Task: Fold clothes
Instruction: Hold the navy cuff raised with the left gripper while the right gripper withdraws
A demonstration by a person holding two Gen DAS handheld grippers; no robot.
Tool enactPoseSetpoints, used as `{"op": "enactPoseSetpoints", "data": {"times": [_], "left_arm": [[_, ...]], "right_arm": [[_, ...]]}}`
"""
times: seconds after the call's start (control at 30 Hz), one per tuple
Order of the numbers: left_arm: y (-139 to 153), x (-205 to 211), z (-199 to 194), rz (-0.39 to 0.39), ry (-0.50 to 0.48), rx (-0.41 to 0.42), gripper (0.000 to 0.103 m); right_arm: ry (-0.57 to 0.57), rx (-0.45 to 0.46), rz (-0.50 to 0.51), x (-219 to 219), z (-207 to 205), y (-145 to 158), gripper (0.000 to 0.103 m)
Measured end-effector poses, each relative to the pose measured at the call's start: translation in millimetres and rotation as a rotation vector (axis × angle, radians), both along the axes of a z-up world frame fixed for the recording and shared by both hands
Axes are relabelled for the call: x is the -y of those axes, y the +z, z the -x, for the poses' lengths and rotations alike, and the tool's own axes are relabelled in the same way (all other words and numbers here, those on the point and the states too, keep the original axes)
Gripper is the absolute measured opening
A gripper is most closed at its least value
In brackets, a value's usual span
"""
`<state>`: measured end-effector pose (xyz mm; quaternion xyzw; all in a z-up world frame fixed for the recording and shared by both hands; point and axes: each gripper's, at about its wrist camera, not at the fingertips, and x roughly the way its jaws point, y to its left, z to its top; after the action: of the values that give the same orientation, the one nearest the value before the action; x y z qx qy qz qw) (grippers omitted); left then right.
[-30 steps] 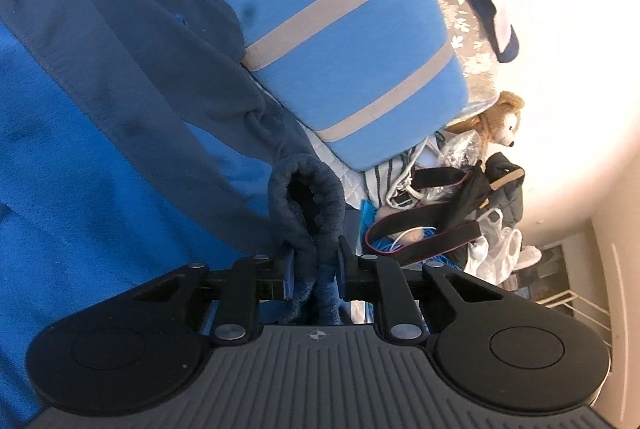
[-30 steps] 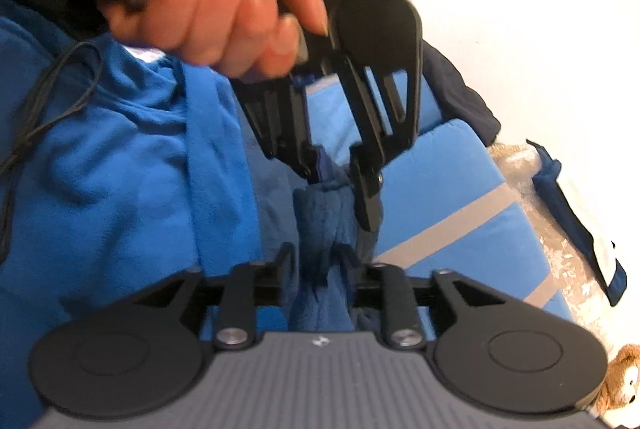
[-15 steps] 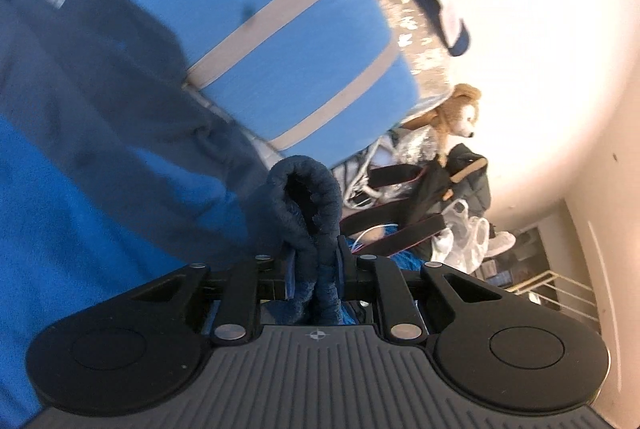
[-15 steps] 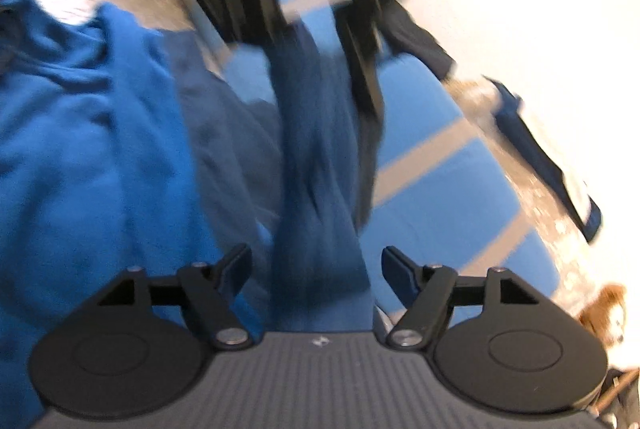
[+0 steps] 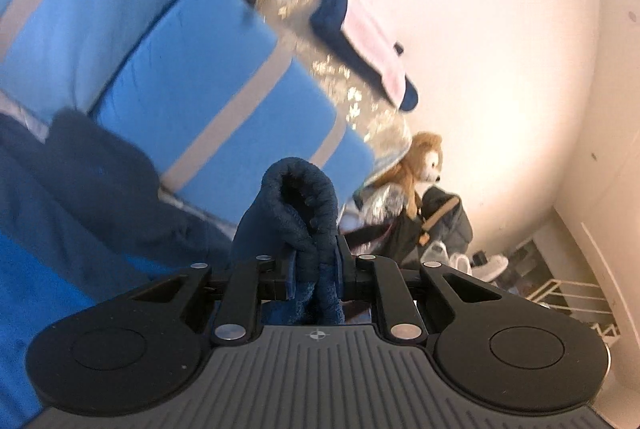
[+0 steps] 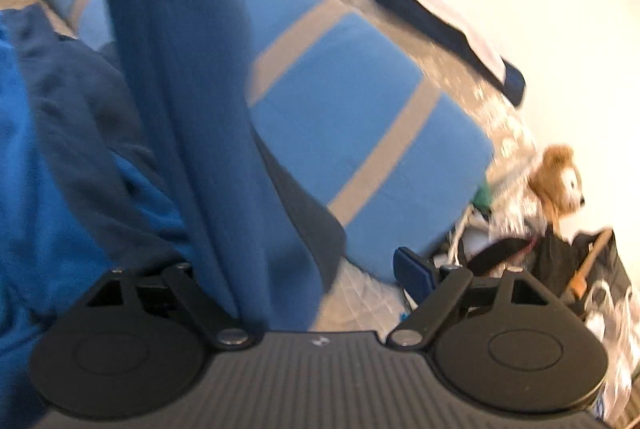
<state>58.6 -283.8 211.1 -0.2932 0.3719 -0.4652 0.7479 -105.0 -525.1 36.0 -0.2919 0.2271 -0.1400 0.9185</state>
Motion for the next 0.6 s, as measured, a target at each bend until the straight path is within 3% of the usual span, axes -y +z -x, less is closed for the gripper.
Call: {"op": "enactPoseSetpoints", "data": {"times": [0.13,0.23,0.6], "left_arm": [[14,-14,-7,0.018,0.043,0.004,0.017],[20,-23,-13,0.03,0.071,-0.001,0.017],[31,-39,-24,0.063,0.125,0.015,0.017]], "right_arm": [[-0.051,-0.018,-0.126,22,-9,2,0.091],[-0.07,-0.024,-0.241,37,-16,8,0.099],[-0.128,-0.062,-0.534,86,-32,6,0.101]]}}
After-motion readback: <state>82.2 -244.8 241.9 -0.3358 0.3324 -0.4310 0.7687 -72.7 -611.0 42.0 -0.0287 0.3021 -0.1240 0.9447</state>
